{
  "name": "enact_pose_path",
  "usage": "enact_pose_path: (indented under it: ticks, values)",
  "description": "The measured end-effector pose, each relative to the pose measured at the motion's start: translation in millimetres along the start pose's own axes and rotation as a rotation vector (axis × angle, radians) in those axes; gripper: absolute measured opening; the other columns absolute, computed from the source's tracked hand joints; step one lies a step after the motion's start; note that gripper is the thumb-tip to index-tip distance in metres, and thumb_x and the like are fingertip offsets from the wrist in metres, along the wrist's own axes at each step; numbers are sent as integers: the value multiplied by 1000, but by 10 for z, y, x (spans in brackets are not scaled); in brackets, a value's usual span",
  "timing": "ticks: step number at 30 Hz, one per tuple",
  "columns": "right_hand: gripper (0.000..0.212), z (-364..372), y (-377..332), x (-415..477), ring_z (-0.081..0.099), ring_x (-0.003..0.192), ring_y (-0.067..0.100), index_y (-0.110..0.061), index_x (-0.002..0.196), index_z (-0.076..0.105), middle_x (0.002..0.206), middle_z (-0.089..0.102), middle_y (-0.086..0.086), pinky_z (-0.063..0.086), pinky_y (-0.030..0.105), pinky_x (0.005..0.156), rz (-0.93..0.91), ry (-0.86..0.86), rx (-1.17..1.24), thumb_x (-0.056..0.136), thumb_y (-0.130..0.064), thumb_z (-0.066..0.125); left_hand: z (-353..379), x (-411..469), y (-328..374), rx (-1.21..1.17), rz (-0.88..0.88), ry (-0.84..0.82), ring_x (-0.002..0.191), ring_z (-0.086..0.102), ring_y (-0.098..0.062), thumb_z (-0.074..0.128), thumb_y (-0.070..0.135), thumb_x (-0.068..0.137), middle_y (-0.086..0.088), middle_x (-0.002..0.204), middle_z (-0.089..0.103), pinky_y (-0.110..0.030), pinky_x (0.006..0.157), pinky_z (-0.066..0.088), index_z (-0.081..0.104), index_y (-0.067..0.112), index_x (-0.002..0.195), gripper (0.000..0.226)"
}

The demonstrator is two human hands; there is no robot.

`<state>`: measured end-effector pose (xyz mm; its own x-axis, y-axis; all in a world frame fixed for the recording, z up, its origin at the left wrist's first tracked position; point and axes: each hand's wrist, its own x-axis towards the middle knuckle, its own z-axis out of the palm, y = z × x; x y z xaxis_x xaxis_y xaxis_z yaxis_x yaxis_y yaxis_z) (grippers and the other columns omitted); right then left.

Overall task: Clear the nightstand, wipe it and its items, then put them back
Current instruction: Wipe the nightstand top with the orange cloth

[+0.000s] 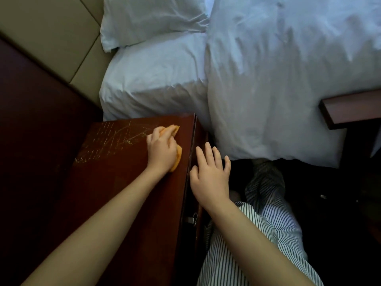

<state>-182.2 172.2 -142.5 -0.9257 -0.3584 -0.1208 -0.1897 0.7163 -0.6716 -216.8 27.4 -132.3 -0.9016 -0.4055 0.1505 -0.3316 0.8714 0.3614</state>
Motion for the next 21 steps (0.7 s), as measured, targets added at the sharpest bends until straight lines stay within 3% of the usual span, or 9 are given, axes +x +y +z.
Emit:
enact_pose_path:
  ticks: [5, 13, 21]
  values:
    - [55, 11, 19, -9, -4, 145, 15, -20, 151, 11, 159, 1, 1, -8, 41, 114, 2, -29, -18, 98, -30, 24, 148, 352, 285, 20, -175, 69, 121, 34, -31, 38, 15, 94, -10, 135, 42, -33, 103, 26, 52, 23, 131, 40]
    - [69, 61, 2, 1, 9, 145, 19, -16, 149, 25, 158, 16, 3, -1, 42, 114, 24, 98, 15, 84, -35, 8, 231, 129, 423, -15, 246, -70, 112, 42, -30, 42, 14, 86, -9, 124, 53, -36, 98, 34, 62, 19, 120, 39]
    - [57, -10, 25, -50, 7, 145, 18, -19, 149, 23, 158, 15, 1, -2, 38, 114, 20, 67, 5, 94, -31, 21, -118, -499, -114, -15, 206, -111, 116, 40, -24, 41, 18, 89, -6, 125, 52, -26, 96, 28, 58, 23, 126, 40]
